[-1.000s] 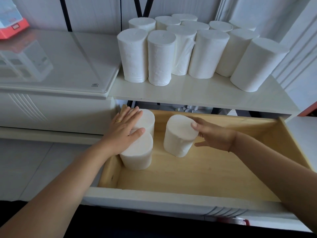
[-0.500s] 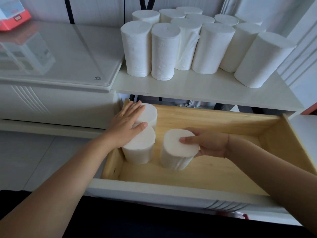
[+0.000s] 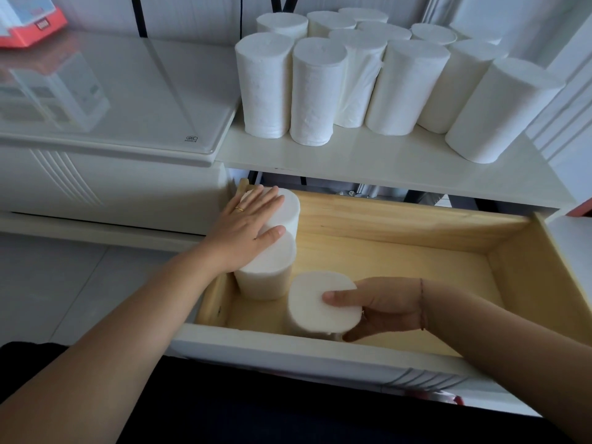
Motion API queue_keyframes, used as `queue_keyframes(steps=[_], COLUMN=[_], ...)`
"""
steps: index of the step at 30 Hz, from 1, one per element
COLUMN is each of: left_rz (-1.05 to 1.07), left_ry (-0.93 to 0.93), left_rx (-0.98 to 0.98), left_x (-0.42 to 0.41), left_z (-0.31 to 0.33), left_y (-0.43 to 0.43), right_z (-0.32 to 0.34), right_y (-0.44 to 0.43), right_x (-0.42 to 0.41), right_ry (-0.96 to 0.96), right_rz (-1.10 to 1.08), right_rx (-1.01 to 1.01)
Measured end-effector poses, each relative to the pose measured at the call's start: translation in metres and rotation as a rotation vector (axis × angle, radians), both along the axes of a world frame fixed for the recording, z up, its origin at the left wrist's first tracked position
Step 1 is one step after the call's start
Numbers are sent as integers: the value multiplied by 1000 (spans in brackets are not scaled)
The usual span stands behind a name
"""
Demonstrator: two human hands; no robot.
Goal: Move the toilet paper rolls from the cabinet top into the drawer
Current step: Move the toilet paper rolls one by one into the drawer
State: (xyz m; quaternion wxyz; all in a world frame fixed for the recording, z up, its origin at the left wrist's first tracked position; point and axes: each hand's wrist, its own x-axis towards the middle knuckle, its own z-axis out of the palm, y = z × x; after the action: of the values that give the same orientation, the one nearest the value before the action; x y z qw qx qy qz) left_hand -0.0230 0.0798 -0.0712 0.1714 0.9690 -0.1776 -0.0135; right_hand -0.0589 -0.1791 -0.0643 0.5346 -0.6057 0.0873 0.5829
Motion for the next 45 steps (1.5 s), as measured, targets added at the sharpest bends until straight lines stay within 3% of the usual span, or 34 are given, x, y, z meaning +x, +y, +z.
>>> queue_keyframes(steps=[16, 26, 28, 30, 32, 35, 38, 45], left_rz=[15, 15, 20, 25, 31, 30, 32, 33], left_ry=[10, 17, 17, 13, 12, 31, 31, -16], left_rx=[15, -3, -18, -24, -21, -24, -25, -75], left_x=[-1, -1, -1, 0, 0, 0, 1, 0], left_z=[2, 2, 2, 2, 1, 2, 2, -1], left_y=[-2, -2, -3, -3, -3, -2, -2, -2], right_z=[-1, 0, 11, 32, 57, 84, 91, 107], right_y=[76, 82, 77, 66, 52, 35, 36, 67], right_x=[-12, -11, -4, 15, 47, 97, 136, 191], right_ry=[-12, -55, -215, -528, -809, -1118, -1284, -1533], right_rz=[-61, 16, 233, 439, 304, -186, -420, -406], right_rx=[21, 11, -130, -303, -312, -277, -239, -241])
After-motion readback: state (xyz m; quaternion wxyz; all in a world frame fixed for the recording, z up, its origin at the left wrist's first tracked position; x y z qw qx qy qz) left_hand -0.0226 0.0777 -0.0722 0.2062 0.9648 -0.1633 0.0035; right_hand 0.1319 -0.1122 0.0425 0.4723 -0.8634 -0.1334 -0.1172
